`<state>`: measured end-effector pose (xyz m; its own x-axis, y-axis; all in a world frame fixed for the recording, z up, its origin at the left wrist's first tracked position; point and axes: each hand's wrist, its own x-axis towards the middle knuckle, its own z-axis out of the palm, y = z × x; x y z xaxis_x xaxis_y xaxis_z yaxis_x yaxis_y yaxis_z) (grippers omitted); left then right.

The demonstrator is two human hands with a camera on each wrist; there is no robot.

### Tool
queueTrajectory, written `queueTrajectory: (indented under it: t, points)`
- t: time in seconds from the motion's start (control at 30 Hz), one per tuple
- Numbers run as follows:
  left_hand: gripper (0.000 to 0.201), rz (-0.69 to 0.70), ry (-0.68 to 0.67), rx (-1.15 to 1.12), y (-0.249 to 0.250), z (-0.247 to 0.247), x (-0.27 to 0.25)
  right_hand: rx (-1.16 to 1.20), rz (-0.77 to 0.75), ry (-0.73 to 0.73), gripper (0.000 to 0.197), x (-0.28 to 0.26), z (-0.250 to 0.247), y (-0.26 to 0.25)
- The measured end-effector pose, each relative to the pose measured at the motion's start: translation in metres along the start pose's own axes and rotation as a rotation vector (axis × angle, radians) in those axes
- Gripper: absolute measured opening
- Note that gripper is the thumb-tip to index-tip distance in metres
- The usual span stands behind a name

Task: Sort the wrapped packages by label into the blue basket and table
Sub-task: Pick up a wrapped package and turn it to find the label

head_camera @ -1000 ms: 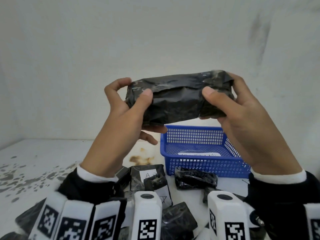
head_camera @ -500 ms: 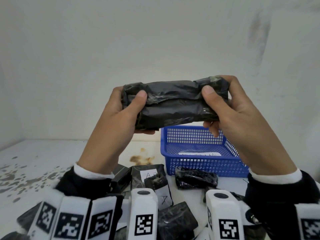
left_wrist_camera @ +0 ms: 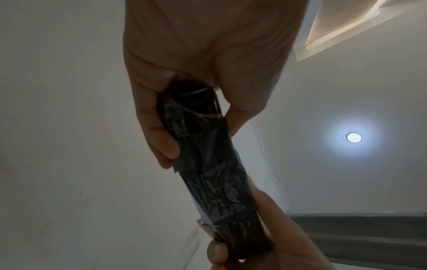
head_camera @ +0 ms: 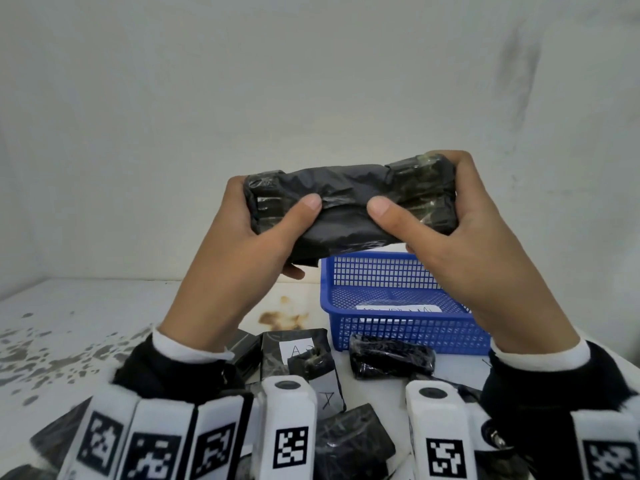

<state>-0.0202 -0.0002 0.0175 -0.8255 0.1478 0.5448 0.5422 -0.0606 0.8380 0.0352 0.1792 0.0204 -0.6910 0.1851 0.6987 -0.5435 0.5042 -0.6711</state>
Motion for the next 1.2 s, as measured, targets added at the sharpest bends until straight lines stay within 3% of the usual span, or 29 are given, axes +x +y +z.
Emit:
queueTrajectory:
  t: [0.1, 0.3, 0.47, 0.57, 0.7, 0.83, 0.93, 1.07, 1.2]
  points:
    - [0.033, 0.013, -0.001, 0.07, -0.002, 0.0, 0.001, -0.021, -0.022, -0.003, 0.043, -0.001, 0.0, -0.001]
    - [0.05, -0.117, -0.143, 0.116, 0.003, 0.0, -0.001, -0.041, -0.086, 0.035, 0.036, 0.002, -0.001, 0.003]
    - [0.009, -0.046, -0.018, -0.162, 0.004, -0.003, 0.002, 0.001, 0.023, -0.018, 0.049, 0.002, 0.0, 0.001]
    - [0.03, -0.023, -0.013, -0.288, 0.002, -0.008, 0.005, 0.049, 0.064, -0.036, 0.035, 0.002, -0.001, 0.002]
    - [0.043, -0.062, -0.062, -0.357, 0.001, -0.012, 0.008, 0.09, 0.103, 0.007, 0.047, 0.005, -0.002, 0.005]
    - [0.058, -0.071, -0.113, -0.356, 0.004, -0.014, 0.006, 0.107, 0.109, -0.008, 0.036, 0.004, -0.004, 0.003]
    - [0.06, -0.061, -0.09, -0.314, 0.005, -0.014, 0.005, 0.1, 0.121, -0.032, 0.048, 0.003, -0.003, 0.001]
    - [0.052, -0.065, -0.071, -0.316, 0.006, -0.011, 0.004, 0.057, 0.101, -0.018, 0.03, 0.004, -0.003, 0.004]
    - [0.032, -0.064, -0.062, -0.318, 0.003, -0.009, 0.005, 0.028, 0.079, 0.004, 0.032, 0.004, -0.003, 0.006]
